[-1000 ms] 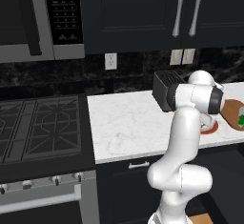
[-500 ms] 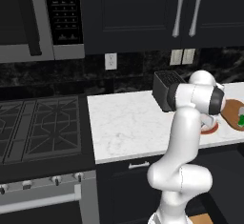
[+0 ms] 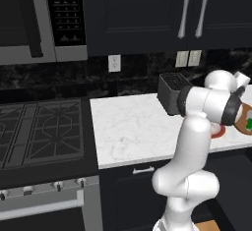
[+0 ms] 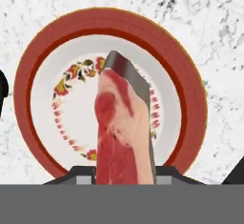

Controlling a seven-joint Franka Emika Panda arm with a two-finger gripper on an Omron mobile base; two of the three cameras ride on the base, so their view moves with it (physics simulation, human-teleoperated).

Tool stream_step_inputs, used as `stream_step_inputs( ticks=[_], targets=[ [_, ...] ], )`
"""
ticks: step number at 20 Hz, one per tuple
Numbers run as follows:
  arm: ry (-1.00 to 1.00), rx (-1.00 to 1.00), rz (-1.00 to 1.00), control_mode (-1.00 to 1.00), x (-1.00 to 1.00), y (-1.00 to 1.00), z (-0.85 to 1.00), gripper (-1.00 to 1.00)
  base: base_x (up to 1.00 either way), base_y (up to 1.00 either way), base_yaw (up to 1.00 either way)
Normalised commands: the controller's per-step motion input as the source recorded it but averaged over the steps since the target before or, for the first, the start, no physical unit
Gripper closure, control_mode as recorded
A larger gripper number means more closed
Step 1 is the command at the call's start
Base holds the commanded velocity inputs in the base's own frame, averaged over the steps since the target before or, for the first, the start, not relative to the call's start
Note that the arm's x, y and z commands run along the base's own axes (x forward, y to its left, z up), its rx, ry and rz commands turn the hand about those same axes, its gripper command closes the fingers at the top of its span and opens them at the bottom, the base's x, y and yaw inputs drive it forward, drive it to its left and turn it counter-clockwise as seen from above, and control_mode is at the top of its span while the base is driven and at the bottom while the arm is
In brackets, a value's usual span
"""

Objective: Pick up the knife from the drawer and place it on the cutting board. Then place the meat from the plate to the cutting board.

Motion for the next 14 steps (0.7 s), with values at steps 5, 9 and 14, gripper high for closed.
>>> stream_step_inputs(
  ticks=[5,9,14],
  targets=[
    [-0.1,-0.11,-0.1,-1.0,-0.45,-0.64,0.51,1.0,0.0,0.0,0.0],
    [-0.04,-0.19,-0.07,-1.0,-0.14,-0.82,0.26,1.0,0.0,0.0,0.0],
    [0.0,-0.18,-0.05,-1.0,0.0,-0.9,0.17,1.0,0.0,0.0,0.0]
  ],
)
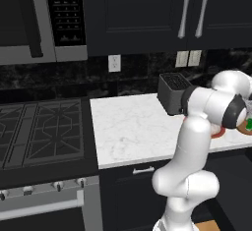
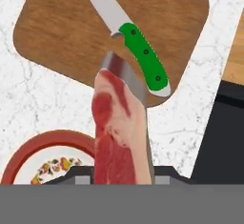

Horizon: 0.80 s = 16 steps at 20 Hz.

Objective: Pick up the knife from the drawer and place it on the cutting board. Then place the meat from the plate to the cutting board.

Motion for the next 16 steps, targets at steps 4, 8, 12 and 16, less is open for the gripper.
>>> stream_step_inputs(
  ticks=[4,8,12,16],
  targets=[
    [0.0,-0.1,-0.03,-1.0,0.01,-0.88,0.07,1.0,0.0,0.0,0.0],
    [0.0,-0.01,0.0,-1.0,0.1,-0.71,0.02,1.0,0.0,0.0,0.0],
    [0.0,0.0,0.0,-1.0,0.29,-0.57,0.0,1.0,0.0,0.0,0.0],
    [0.01,0.0,0.0,-1.0,0.5,-0.46,-0.03,1.0,0.0,0.0,0.0]
  ],
)
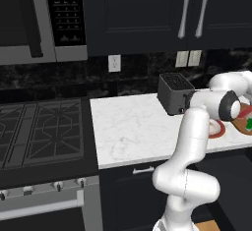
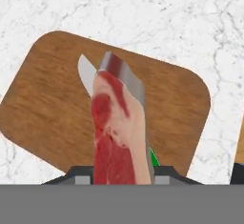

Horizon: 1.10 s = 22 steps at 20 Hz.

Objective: Pick up the knife from the drawer and place it on the cutting board. Then place the meat from the plate to the cutting board.

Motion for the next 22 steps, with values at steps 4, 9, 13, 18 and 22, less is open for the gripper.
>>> stream_step_inputs(
  ticks=[4,9,13,18,22],
  targets=[
    [0.0,0.0,0.0,-1.0,0.42,-0.21,-0.32,1.0,0.0,0.0,0.0],
    [0.0,-0.08,0.0,-1.0,0.17,-0.03,-0.65,1.0,0.0,0.0,0.0],
    [-0.02,-0.12,0.0,-1.0,0.05,0.04,-0.61,1.0,0.0,0.0,0.0],
    [0.0,-0.1,0.0,-1.0,0.33,0.0,-0.31,1.0,0.0,0.0,0.0],
    [0.0,-0.05,0.0,-1.0,0.45,0.01,-0.21,1.0,0.0,0.0,0.0]
  ],
)
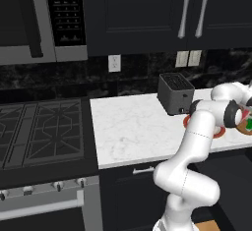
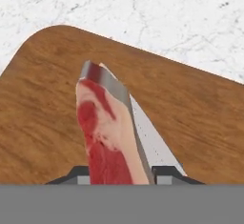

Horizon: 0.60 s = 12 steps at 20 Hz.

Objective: Pick up the knife from the drawer and place it on the cutting board. Then place the meat from the plate to the cutting board.

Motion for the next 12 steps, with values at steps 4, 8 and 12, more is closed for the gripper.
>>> stream_step_inputs(
  ticks=[4,8,12],
  targets=[
    [0.0,0.0,0.0,-1.0,0.32,0.0,-0.17,1.0,0.0,0.0,0.0],
    [0.0,0.0,0.0,-1.0,0.16,0.0,-0.29,1.0,0.0,0.0,0.0],
    [0.0,0.0,0.0,-1.0,0.0,0.04,-0.28,-1.0,0.0,0.0,0.0]
  ],
)
